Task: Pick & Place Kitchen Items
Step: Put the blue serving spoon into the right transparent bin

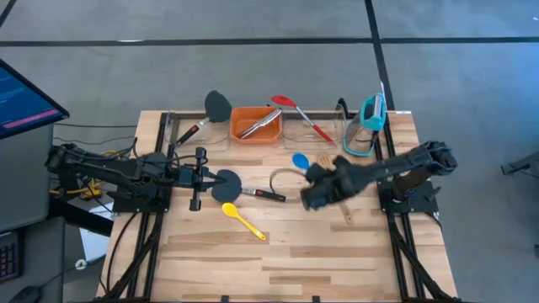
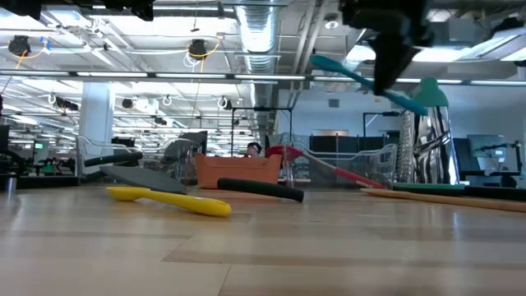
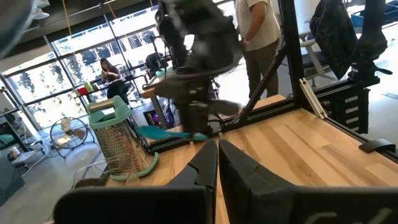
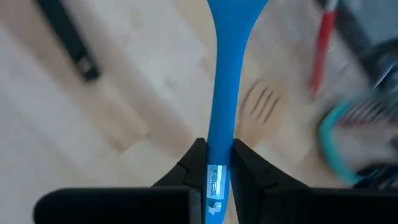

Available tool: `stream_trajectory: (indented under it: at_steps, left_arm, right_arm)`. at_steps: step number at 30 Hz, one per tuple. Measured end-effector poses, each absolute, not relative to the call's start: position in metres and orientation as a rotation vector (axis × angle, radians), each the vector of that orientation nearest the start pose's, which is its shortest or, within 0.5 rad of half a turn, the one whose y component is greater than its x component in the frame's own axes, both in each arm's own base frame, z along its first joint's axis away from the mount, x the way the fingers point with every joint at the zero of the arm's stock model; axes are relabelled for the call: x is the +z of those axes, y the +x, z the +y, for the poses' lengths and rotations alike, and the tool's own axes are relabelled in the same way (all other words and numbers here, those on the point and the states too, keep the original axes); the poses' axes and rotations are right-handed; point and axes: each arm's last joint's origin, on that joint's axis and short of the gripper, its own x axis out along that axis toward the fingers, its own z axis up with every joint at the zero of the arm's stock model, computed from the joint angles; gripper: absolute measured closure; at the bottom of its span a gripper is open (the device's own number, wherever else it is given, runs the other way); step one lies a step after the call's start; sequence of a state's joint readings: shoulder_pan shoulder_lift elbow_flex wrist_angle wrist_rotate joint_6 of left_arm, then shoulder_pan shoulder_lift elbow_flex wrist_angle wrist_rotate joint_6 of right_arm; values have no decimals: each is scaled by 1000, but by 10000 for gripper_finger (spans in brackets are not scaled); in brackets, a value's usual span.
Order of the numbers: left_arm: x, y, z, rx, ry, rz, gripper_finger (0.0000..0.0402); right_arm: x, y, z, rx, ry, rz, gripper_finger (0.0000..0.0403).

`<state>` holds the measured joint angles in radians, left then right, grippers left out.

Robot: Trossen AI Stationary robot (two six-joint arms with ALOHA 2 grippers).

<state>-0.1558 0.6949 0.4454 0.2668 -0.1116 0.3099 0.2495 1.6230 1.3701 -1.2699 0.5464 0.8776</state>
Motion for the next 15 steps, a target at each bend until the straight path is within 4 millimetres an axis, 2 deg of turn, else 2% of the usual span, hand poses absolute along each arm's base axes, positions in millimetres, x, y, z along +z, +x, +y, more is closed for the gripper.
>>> stream_trajectory:
  at_steps: [7,15]
  left_arm:
    - [272,164,-23,-41,308,-24,399]
    - [272,164,-23,-42,308,-24,399]
  right_arm:
    - [280,305,-7,-764,13,1157,369]
    - [285,311,-82,-772,-88,1132,369]
